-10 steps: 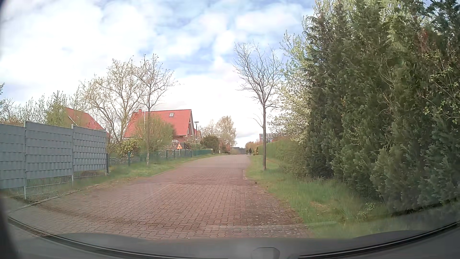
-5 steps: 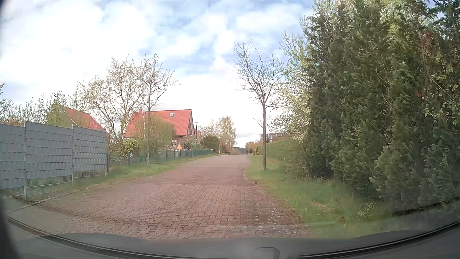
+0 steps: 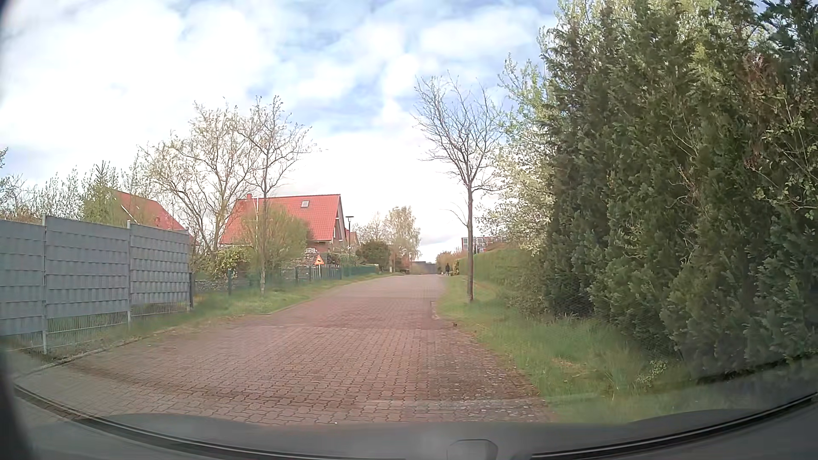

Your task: Follow the waypoints while adhering to traffic rules and regulations

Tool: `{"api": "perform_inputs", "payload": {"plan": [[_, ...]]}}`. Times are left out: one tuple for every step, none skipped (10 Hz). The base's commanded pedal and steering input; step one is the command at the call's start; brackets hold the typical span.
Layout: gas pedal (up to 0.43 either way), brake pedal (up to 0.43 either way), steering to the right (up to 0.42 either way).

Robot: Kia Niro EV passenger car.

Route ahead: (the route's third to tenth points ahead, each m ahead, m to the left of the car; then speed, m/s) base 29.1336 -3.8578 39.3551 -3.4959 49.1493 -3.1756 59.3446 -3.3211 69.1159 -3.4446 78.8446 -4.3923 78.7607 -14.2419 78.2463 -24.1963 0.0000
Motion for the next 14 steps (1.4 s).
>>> {"api": "perform_inputs", "payload": {"plan": [[0.000,0.238,-0.006],[0.000,0.238,-0.006],[0.000,0.238,-0.006],[0.000,0.238,-0.006],[0.000,0.244,-0.006],[0.000,0.238,-0.006],[0.000,0.244,-0.006],[0.000,0.244,-0.006],[0.000,0.244,-0.006],[0.000,0.244,-0.006],[0.000,0.244,-0.006],[0.000,0.244,-0.006],[0.000,0.244,-0.006],[0.000,0.244,-0.006]]}}
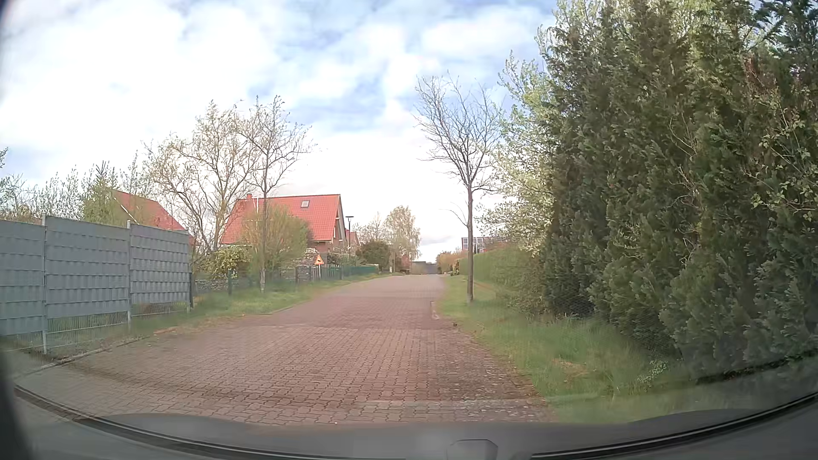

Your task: Follow the waypoints while adhering to traffic rules and regulations

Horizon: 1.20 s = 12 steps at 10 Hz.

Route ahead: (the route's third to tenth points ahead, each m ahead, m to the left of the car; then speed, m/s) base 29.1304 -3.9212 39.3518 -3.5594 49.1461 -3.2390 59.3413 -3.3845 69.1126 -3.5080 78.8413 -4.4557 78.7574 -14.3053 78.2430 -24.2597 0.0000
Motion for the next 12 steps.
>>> {"api": "perform_inputs", "payload": {"plan": [[0.000,0.238,-0.006],[0.000,0.244,-0.006],[0.000,0.244,-0.006],[0.000,0.238,-0.006],[0.000,0.238,-0.006],[0.000,0.244,-0.006],[0.000,0.244,-0.006],[0.000,0.244,-0.006],[0.000,0.244,-0.006],[0.000,0.244,-0.006],[0.000,0.238,-0.006],[0.000,0.244,-0.006]]}}
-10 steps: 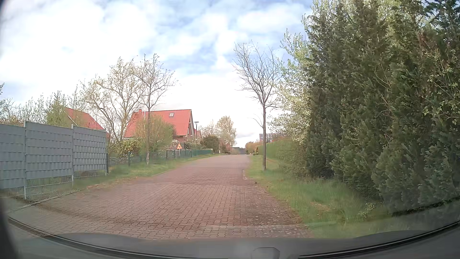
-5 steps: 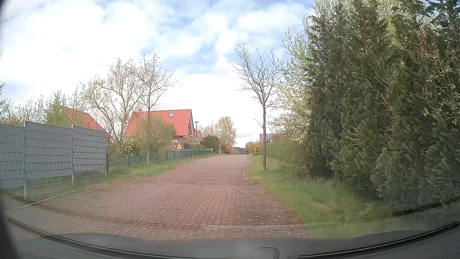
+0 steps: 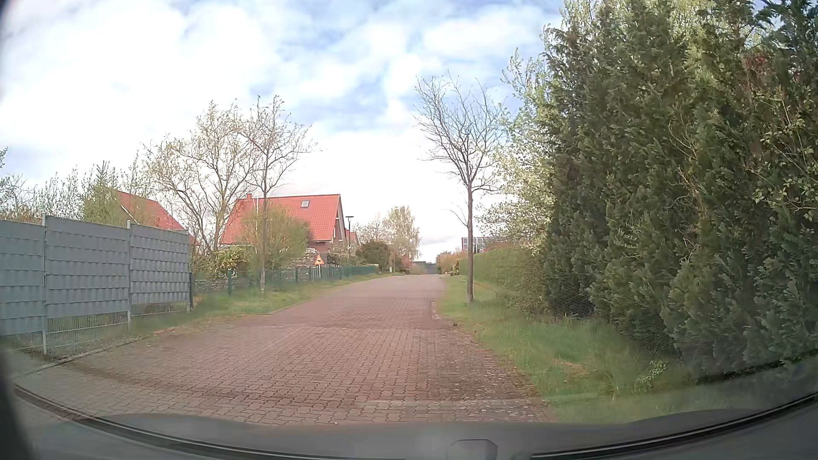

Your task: Follow the waypoints while adhering to traffic rules and regulations

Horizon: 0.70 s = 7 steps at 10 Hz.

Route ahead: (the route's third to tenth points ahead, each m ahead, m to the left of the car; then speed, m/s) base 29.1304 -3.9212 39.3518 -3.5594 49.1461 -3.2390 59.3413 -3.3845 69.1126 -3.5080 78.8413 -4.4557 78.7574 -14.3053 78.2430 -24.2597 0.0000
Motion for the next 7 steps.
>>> {"api": "perform_inputs", "payload": {"plan": [[0.000,0.244,-0.006],[0.000,0.244,-0.006],[0.000,0.238,-0.006],[0.000,0.238,-0.006],[0.000,0.244,-0.006],[0.000,0.238,-0.006],[0.000,0.238,-0.006]]}}
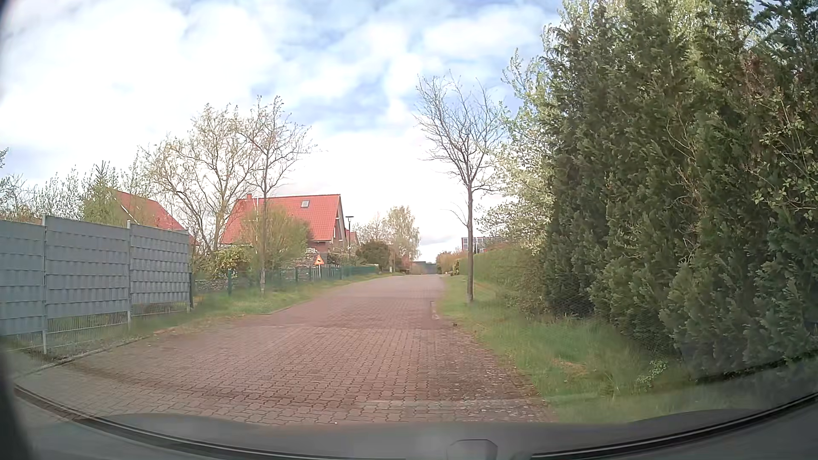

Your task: Follow the waypoints while adhering to traffic rules and regulations

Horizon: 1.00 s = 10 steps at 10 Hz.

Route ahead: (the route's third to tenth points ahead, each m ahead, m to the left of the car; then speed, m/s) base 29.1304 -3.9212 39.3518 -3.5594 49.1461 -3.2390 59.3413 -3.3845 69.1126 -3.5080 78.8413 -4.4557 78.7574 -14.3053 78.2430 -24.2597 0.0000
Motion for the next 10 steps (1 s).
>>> {"api": "perform_inputs", "payload": {"plan": [[0.000,0.244,-0.006],[0.000,0.238,-0.006],[0.000,0.244,-0.006],[0.000,0.244,-0.006],[0.000,0.238,-0.006],[0.000,0.238,-0.006],[0.000,0.238,-0.006],[0.000,0.244,-0.006],[0.000,0.244,-0.006],[0.000,0.238,-0.006]]}}
